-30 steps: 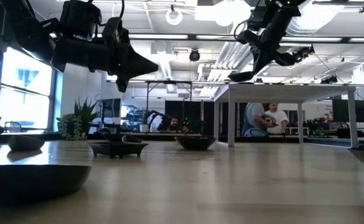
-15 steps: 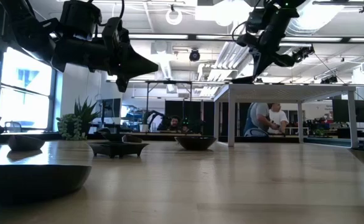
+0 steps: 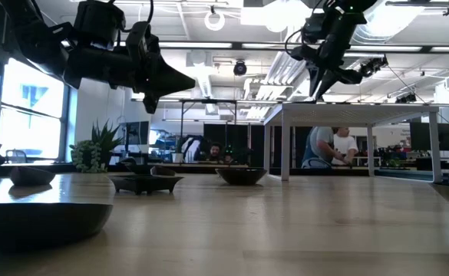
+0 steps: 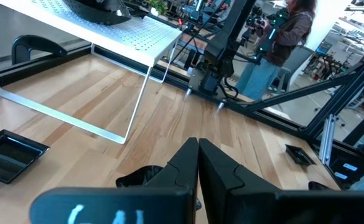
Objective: Pick & Place Mini shaped plates
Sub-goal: Stack the black leaf-shaped plate on top of the black leaf-shaped plate on the shelf
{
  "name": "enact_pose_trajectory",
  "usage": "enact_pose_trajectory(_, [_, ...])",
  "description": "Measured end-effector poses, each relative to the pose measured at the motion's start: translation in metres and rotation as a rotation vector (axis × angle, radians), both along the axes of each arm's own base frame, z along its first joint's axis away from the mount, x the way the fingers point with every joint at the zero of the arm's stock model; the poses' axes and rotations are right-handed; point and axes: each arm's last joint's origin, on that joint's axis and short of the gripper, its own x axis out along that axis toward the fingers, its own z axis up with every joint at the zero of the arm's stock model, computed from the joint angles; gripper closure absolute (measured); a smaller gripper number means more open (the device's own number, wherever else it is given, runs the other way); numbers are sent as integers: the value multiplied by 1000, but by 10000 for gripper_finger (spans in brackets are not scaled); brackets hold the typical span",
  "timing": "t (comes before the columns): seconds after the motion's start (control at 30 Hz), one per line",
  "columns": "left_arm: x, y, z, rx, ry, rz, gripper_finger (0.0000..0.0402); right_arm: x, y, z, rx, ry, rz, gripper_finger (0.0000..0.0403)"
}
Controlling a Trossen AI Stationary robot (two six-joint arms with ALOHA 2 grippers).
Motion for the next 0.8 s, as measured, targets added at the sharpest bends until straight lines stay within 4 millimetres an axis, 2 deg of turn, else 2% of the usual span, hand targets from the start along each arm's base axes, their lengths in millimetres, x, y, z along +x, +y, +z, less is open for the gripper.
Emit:
enact_pose_trajectory(0.13, [0, 0, 0, 0, 0, 0, 393, -1, 1, 3, -25, -3, 25, 324])
enact_pose_trajectory(0.37, [0, 0, 0, 0, 0, 0, 393, 3, 3, 3, -56, 11, 69, 396])
enact_pose_trajectory(0.8, [0, 0, 0, 0, 0, 0, 393, 3, 2, 4, -91, 36, 57, 400])
